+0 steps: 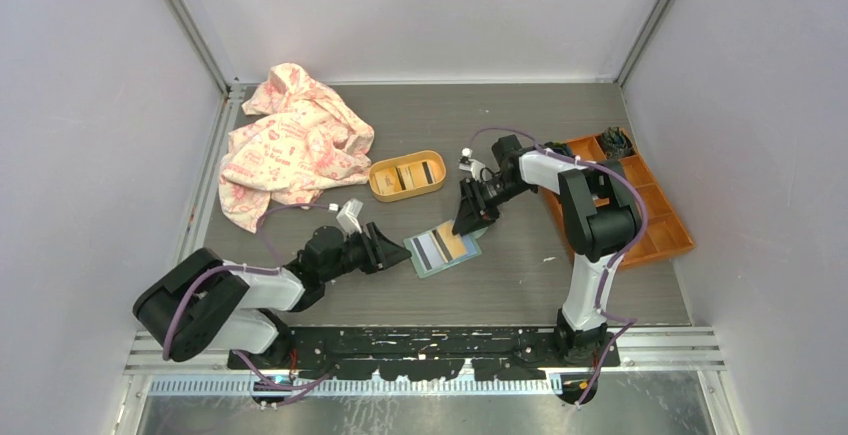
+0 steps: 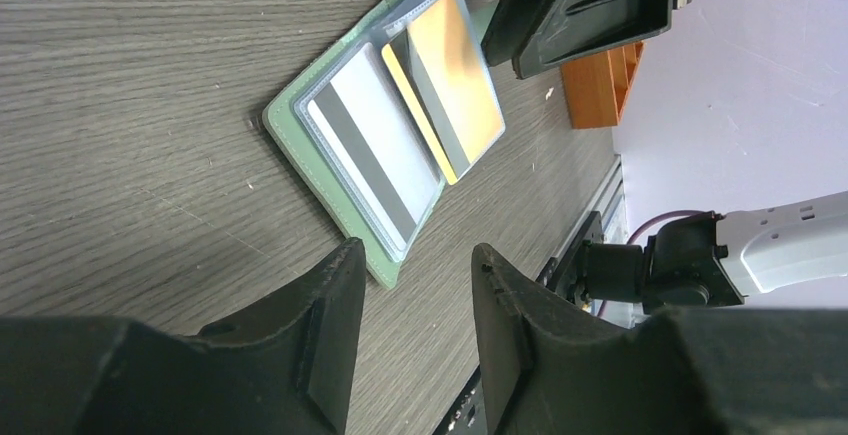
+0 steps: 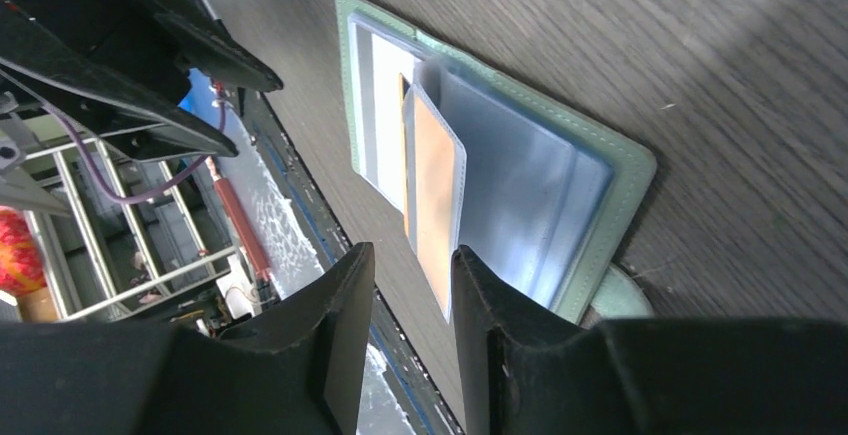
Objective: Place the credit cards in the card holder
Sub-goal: Turn over the card slot in the card holder.
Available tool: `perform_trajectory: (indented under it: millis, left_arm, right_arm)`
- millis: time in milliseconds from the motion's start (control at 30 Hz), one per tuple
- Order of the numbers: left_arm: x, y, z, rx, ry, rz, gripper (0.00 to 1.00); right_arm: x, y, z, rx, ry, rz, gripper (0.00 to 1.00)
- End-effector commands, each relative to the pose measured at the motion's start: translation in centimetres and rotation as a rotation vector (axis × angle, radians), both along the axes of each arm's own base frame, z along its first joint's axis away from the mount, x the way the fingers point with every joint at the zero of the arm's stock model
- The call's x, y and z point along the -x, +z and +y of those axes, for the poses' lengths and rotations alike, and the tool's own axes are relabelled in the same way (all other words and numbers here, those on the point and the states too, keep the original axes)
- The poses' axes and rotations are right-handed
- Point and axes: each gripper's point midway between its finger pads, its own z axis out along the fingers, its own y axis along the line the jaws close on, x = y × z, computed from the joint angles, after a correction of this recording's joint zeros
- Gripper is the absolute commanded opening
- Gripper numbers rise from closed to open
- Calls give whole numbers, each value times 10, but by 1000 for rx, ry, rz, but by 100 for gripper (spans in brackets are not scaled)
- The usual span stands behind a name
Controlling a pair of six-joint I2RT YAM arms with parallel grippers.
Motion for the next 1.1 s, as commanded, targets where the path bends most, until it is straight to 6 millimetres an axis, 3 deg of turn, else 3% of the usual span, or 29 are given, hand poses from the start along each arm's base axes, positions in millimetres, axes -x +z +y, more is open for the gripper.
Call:
perform_trajectory:
  millis: [0, 367, 833, 933, 1067]
  left_arm:
    - [-10, 27, -13, 86, -21, -74, 43]
    - [-12, 22, -26, 131, -57, -59, 28]
    - [-21, 3, -40, 97, -59, -13, 23]
    - [-21, 0, -43, 93, -61, -6, 23]
    - [-22, 0, -42, 90, -56, -6, 23]
  right_arm:
    - [-5, 18, 11, -103, -9, 23, 39]
    - [0, 32, 20, -213, -15, 86, 37]
    - [5, 30, 26, -230, -15, 129, 30]
    - [4, 25, 25, -197, -11, 113, 29]
    - [-10, 8, 2, 26, 2, -66, 30]
